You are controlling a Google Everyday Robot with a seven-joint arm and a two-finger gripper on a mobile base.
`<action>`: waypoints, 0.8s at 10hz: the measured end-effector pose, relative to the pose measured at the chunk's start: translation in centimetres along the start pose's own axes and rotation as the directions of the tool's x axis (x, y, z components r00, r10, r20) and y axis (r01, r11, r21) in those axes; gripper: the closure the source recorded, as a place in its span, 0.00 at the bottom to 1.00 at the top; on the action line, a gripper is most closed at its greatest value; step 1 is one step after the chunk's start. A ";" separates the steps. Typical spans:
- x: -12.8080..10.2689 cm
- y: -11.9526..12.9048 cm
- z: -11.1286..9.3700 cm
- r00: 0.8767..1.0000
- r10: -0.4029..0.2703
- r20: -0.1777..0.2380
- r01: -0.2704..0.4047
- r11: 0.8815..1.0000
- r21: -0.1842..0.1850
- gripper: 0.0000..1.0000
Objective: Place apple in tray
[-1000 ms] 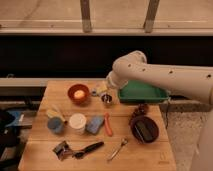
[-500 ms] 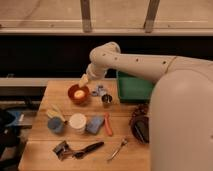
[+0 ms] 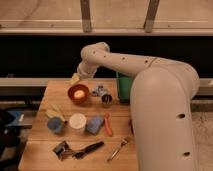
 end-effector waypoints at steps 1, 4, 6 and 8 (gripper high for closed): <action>0.0 0.0 0.0 1.000 -0.001 0.000 0.001 1.000 0.000 0.21; 0.8 0.2 1.1 1.000 0.021 0.009 -0.021 1.000 0.010 0.21; 1.8 1.2 3.5 1.000 0.025 0.001 -0.025 1.000 0.005 0.21; 2.7 1.4 5.2 0.999 0.042 -0.013 -0.042 0.999 -0.006 0.21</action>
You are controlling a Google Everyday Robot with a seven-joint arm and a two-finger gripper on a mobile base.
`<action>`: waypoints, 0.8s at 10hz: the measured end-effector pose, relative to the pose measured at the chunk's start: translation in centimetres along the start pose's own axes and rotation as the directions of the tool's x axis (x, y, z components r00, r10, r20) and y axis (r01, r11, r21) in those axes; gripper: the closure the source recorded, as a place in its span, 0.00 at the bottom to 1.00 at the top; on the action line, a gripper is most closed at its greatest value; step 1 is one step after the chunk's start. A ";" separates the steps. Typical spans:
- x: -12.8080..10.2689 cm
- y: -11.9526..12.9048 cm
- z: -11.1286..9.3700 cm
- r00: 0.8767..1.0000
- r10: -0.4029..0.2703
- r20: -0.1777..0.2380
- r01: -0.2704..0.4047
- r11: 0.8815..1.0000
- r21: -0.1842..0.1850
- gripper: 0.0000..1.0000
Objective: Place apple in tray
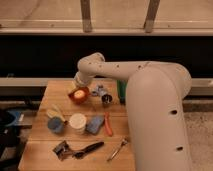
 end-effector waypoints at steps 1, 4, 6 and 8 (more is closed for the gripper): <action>0.3 -0.2 0.5 1.000 0.014 -0.005 -0.014 1.000 -0.008 0.21; 0.5 -0.1 2.1 0.999 0.032 -0.025 -0.033 0.999 -0.040 0.21; 0.4 0.2 3.2 0.999 0.029 -0.042 -0.032 0.997 -0.064 0.21; 0.4 0.2 4.0 0.998 0.030 -0.054 -0.034 0.996 -0.083 0.21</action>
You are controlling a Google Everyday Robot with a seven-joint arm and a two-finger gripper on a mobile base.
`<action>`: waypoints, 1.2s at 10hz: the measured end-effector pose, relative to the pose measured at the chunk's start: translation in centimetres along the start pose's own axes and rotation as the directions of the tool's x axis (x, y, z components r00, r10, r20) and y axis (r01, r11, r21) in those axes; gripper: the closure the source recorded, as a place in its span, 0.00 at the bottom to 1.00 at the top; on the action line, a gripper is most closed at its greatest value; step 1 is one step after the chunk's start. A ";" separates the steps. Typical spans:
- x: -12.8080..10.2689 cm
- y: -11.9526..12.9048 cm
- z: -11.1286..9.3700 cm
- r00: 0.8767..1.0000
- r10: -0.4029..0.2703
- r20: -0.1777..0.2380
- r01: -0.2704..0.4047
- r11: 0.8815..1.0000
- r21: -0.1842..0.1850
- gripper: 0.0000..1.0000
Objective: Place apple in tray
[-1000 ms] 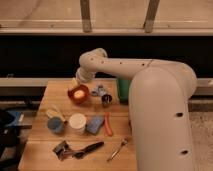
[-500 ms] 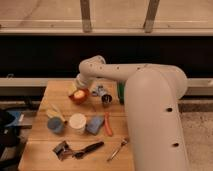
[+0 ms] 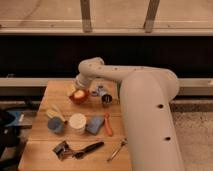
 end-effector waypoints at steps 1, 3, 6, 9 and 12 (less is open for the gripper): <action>-0.1 0.2 0.5 1.000 -0.001 -0.006 0.001 1.000 -0.012 0.21; -0.2 0.2 1.2 1.000 0.000 -0.016 -0.001 1.000 -0.027 0.21; -0.3 -0.1 1.8 1.000 0.013 -0.016 -0.014 0.999 -0.043 0.21; -0.3 -0.7 2.3 0.999 0.038 -0.005 -0.039 0.998 -0.058 0.21; -0.2 -2.0 2.4 0.996 0.083 0.017 -0.081 0.994 -0.070 0.21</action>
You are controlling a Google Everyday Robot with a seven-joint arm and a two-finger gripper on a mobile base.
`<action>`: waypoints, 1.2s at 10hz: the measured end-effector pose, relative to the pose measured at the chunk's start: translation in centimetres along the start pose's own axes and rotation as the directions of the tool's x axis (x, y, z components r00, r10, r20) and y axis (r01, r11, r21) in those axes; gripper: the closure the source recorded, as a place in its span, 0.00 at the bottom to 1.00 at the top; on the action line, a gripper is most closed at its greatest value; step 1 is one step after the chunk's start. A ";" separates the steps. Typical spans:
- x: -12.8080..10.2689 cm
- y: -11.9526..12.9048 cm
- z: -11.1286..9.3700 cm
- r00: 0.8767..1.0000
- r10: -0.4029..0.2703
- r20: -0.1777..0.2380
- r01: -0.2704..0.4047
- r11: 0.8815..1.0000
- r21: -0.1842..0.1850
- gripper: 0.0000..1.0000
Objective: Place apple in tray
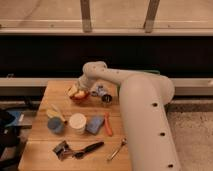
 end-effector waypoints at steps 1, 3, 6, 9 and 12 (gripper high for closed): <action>0.0 -0.2 0.0 1.000 0.008 0.004 -0.008 1.000 -0.002 0.21; 0.2 -0.5 0.2 1.000 0.024 0.009 -0.024 1.000 -0.012 0.21; 0.3 -0.2 0.7 1.000 0.020 0.005 -0.020 0.999 -0.029 0.29; 0.3 0.2 1.1 1.000 0.014 0.002 -0.013 0.999 -0.043 0.59; 0.2 0.3 1.1 1.000 0.008 0.005 -0.008 0.999 -0.048 0.89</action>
